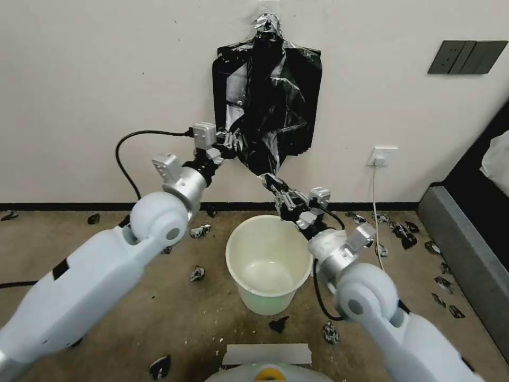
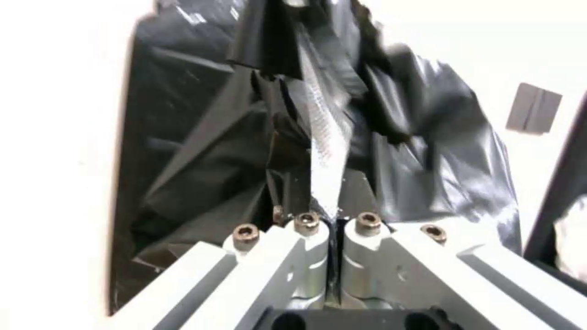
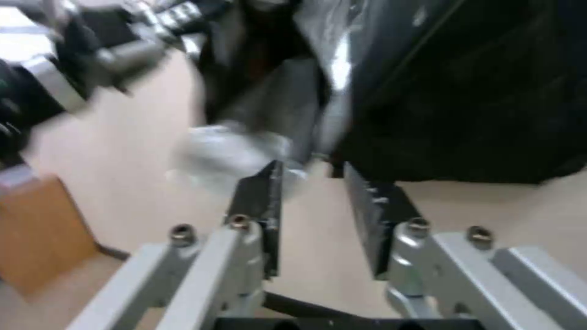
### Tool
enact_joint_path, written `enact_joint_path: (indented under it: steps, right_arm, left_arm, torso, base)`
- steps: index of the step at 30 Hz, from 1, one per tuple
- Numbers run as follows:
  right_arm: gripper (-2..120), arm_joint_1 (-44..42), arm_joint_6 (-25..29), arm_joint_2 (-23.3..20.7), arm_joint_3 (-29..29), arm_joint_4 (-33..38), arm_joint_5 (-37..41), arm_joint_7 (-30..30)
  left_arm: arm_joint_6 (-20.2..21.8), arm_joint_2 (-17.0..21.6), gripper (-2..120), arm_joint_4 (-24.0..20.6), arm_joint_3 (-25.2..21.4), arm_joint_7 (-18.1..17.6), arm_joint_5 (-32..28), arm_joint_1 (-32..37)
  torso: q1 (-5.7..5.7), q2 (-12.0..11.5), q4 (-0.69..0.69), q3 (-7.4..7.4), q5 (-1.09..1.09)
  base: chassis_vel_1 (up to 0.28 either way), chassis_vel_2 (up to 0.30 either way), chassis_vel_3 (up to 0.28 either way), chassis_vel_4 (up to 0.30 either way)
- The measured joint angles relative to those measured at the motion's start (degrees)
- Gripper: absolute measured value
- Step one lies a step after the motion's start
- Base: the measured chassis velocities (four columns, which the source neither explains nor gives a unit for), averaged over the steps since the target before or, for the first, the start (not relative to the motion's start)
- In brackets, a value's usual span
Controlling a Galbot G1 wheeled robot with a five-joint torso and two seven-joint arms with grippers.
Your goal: Place a trash bag onto the trash bin.
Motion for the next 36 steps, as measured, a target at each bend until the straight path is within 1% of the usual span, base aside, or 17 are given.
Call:
enact_joint_path:
  steps: [2, 3, 4, 7, 10, 11, 14, 16, 19, 20, 23, 24, 26, 27, 28, 31, 36]
  right_arm:
    - [41, -1.3, -2.2, -3.7, 1.9, 3.1, -2.5, 2.0]
    - [41, -1.3, -2.2, -3.7, 1.9, 3.1, -2.5, 2.0]
    - [48, -1.4, -3.4, -4.9, 2.6, 4.5, -3.2, 3.0]
    - [55, -1.2, -5.2, -6.8, 3.3, 6.5, -3.6, 4.5]
    - [72, 1.4, -9.8, -10.3, 4.3, 9.7, -3.9, 8.7]
    - [72, 1.4, -9.8, -10.3, 4.3, 9.7, -3.9, 8.7]
    - [86, 9.2, -14.0, -15.6, 3.1, 11.0, -5.2, 10.1]
    - [90, 12.6, -14.8, -16.7, 1.4, 10.9, -4.9, 10.4]
    - [98, 23.6, -17.1, -18.8, -6.5, 9.4, -3.7, 11.8]
    - [98, 23.6, -17.1, -18.8, -6.5, 9.4, -3.7, 11.8]
    - [100, 38.0, -20.8, -19.3, -17.0, 8.1, -2.0, 13.6]
    - [100, 38.0, -20.8, -19.3, -17.0, 8.1, -2.0, 13.6]
    - [100, 45.7, -24.0, -17.8, -22.9, 6.5, -1.2, 16.2]
    - [100, 49.2, -25.9, -16.5, -25.7, 5.2, -0.8, 17.5]
    - [100, 49.2, -25.9, -16.5, -25.7, 5.2, -0.8, 17.5]
    - [100, 57.6, -30.7, -13.9, -32.6, 2.6, 1.0, 21.6]
    - [100, 62.6, -35.2, -12.7, -36.8, 0.1, 2.4, 24.6]
  left_arm:
    - [-0.2, 0.6, 0, -1.5, -2.4, 0.0, 0.0, 2.0]
    - [-0.2, 0.6, 0, -1.5, -2.4, 0.0, 0.0, 2.0]
    - [-0.2, 0.9, 0, -2.2, -3.1, 0.0, 0.0, 2.6]
    - [-0.3, 1.1, 0, -2.9, -3.5, 0.1, 0.0, 3.0]
    - [-0.3, 1.5, 0, -3.1, -3.2, 0.0, -0.1, 3.1]
    - [-0.3, 1.5, 0, -3.1, -3.2, 0.0, -0.1, 3.1]
    - [-0.3, 1.6, 0, -3.0, -1.7, -0.1, -0.5, 2.1]
    - [-0.3, 1.6, 0, -3.1, -1.2, -0.2, -0.6, 1.7]
    - [-0.3, 1.4, 0, -3.3, -0.7, -0.7, -1.0, 0.8]
    - [-0.3, 1.4, 0, -3.3, -0.7, -0.7, -1.0, 0.8]
    - [-0.3, 1.8, 0, -4.3, -0.9, -1.0, -1.7, 0.4]
    - [-0.3, 1.8, 0, -4.3, -0.9, -1.0, -1.7, 0.4]
    - [-0.3, 2.7, 0, -5.4, -2.5, -1.0, -2.0, 1.6]
    - [-0.3, 3.2, 0, -6.0, -3.6, -1.0, -2.1, 2.4]
    - [-0.3, 3.2, 0, -6.0, -3.6, -1.0, -2.1, 2.4]
    - [-0.3, 3.5, 0, -6.6, -4.3, -0.9, -2.3, 2.9]
    - [-0.3, 3.2, 0, -6.8, -4.2, -0.9, -2.3, 2.6]
  torso:
    - [0.00, 0.0, 0.00, 0.00, -0.02]
    - [0.00, 0.0, 0.00, 0.00, -0.02]
    - [0.00, 0.0, -0.01, 0.00, 0.00]
    - [0.00, 0.0, 0.00, 0.00, 0.00]
    - [-0.01, 0.0, 0.00, 0.00, 0.00]
    - [-0.01, 0.0, 0.00, 0.00, 0.00]
    - [0.00, 0.0, -0.01, 0.00, -0.02]
    - [0.00, 0.0, -0.01, 0.00, -0.02]
    - [0.00, 0.0, 0.00, 0.01, -0.01]
    - [0.00, 0.0, 0.00, 0.01, -0.01]
    - [0.00, 0.0, -0.01, 0.00, -0.03]
    - [0.00, 0.0, -0.01, 0.00, -0.03]
    - [0.00, 0.0, -0.02, 0.00, -0.02]
    - [0.00, 0.0, 0.02, 0.01, -0.01]
    - [0.00, 0.0, 0.02, 0.01, -0.01]
    - [0.00, 0.0, 0.01, 0.00, -0.04]
    - [0.00, 0.0, 0.00, 0.01, -0.03]
  base:
    - [0.000, 0.000, 0.000, 0.000]
    - [0.000, 0.000, 0.000, 0.000]
    - [0.000, 0.000, 0.000, 0.000]
    - [0.000, 0.000, 0.000, 0.000]
    - [0.000, 0.000, 0.000, 0.000]
    - [0.000, 0.000, 0.000, 0.000]
    - [0.000, 0.000, 0.000, 0.000]
    - [0.000, 0.000, 0.000, 0.000]
    - [0.000, 0.000, 0.000, 0.000]
    - [0.000, 0.000, 0.000, 0.000]
    - [0.000, 0.000, 0.000, 0.000]
    - [0.000, 0.000, 0.000, 0.000]
    - [0.000, 0.000, 0.000, 0.000]
    - [0.000, 0.000, 0.000, 0.000]
    - [0.000, 0.000, 0.000, 0.000]
    - [0.000, 0.000, 0.000, 0.000]
    - [0.000, 0.000, 0.000, 0.000]
